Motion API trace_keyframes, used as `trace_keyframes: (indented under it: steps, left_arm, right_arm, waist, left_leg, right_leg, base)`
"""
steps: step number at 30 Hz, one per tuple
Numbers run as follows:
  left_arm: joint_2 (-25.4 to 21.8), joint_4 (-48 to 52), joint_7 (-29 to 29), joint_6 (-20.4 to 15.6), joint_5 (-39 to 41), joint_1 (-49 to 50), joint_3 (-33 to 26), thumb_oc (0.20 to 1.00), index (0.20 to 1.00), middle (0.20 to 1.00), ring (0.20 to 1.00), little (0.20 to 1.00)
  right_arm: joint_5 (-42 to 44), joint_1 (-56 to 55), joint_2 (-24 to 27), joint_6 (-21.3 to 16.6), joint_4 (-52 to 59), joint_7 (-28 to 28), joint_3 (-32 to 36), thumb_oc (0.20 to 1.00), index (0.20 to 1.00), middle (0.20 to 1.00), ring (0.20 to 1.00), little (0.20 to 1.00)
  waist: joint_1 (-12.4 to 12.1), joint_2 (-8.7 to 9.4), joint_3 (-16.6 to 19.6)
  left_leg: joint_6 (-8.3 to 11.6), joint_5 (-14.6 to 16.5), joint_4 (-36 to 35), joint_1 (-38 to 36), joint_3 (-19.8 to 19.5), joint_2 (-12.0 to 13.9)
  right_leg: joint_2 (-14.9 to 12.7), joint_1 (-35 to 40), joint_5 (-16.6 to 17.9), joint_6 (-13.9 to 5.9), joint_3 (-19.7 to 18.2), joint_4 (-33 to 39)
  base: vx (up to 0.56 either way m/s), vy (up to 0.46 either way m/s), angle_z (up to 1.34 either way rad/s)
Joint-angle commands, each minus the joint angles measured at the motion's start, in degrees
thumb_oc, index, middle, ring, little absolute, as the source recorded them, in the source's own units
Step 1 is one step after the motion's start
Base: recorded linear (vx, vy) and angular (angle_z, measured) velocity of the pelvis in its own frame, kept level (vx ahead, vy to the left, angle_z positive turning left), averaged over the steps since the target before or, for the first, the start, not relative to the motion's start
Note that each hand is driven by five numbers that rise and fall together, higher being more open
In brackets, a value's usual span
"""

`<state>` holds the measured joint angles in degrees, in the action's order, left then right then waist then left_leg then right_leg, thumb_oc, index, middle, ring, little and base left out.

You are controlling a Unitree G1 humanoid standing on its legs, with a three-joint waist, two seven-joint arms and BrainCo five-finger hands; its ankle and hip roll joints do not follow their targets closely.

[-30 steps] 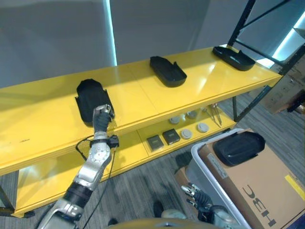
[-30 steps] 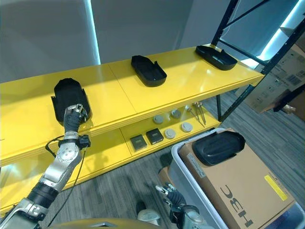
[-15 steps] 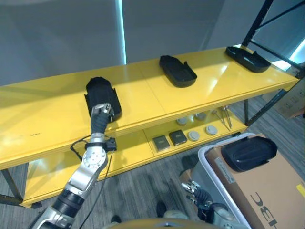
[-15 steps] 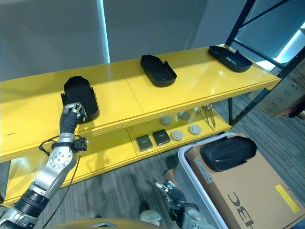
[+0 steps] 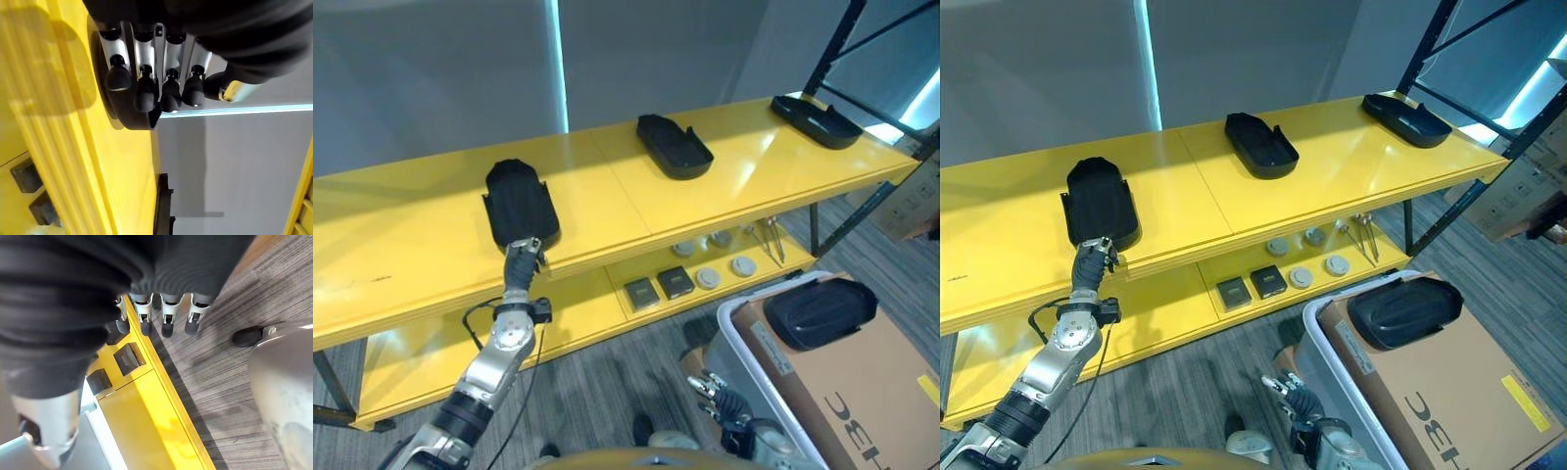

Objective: Move parts from the plastic box to the shelf.

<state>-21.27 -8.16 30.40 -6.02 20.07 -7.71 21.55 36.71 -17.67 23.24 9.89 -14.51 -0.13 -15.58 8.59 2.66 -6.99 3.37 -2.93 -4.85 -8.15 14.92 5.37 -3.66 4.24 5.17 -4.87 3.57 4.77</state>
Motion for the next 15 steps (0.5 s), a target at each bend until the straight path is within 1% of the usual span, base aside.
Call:
trace_keyframes:
  steps: [1, 9, 12, 15]
  left_arm:
    - [0.5, -4.7, 0.3, -1.9, 0.0, -5.4, 1.0, 0.200, 0.200, 0.200, 0.200, 0.200]
    - [2.3, -13.4, 2.5, -3.4, -1.5, -7.7, 0.1, 0.200, 0.200, 0.200, 0.200, 0.200]
    - [2.6, -14.5, 3.4, -3.6, -1.6, -8.7, 0.2, 0.200, 0.200, 0.200, 0.200, 0.200]
    - [3.1, -15.8, 3.9, -4.0, -1.9, -9.3, -0.3, 0.200, 0.200, 0.200, 0.200, 0.200]
  right_arm:
    - [1.1, 0.7, 1.8, -1.7, 1.4, 0.0, -1.9, 1.000, 1.000, 1.000, 1.000, 1.000]
    - [0.1, 1.0, 2.2, -1.0, 0.2, 1.3, -2.3, 1.000, 1.000, 1.000, 1.000, 1.000]
    - [-0.1, 1.3, 2.1, -1.5, -0.5, 1.8, -2.5, 1.000, 1.000, 1.000, 1.000, 1.000]
    - [-0.4, 1.2, 2.1, -1.1, -0.5, 2.1, -2.6, 1.000, 1.000, 1.000, 1.000, 1.000]
  waist:
    - [0.4, 1.03, 0.8]
    - [1.6, 1.15, 0.9]
    - [1.8, 1.17, 0.8]
    - [2.1, 1.26, 1.1]
  left_leg:
    - [-0.61, 0.5, 1.9, 0.8, 0.5, 1.5]
    - [-0.58, 0.5, 2.2, 0.2, 1.3, 1.7]
    - [-0.59, 0.6, 2.4, 0.0, 1.5, 1.7]
    - [-0.58, 0.6, 2.2, -0.4, 1.7, 1.7]
  right_leg:
    - [0.3, 0.0, -1.0, -2.62, -0.3, -1.2]
    - [0.5, 0.2, -1.1, -2.59, -1.1, -1.5]
    - [0.5, 0.3, -1.1, -2.63, -1.2, -1.6]
    - [0.5, 0.5, -1.1, -2.70, -1.3, -1.5]
  base:
    - [0.01, -0.005, -0.04]
    - [0.03, 0.000, -0.08]
    - [0.00, 0.000, 0.00]
    - [0.03, -0.001, -0.03]
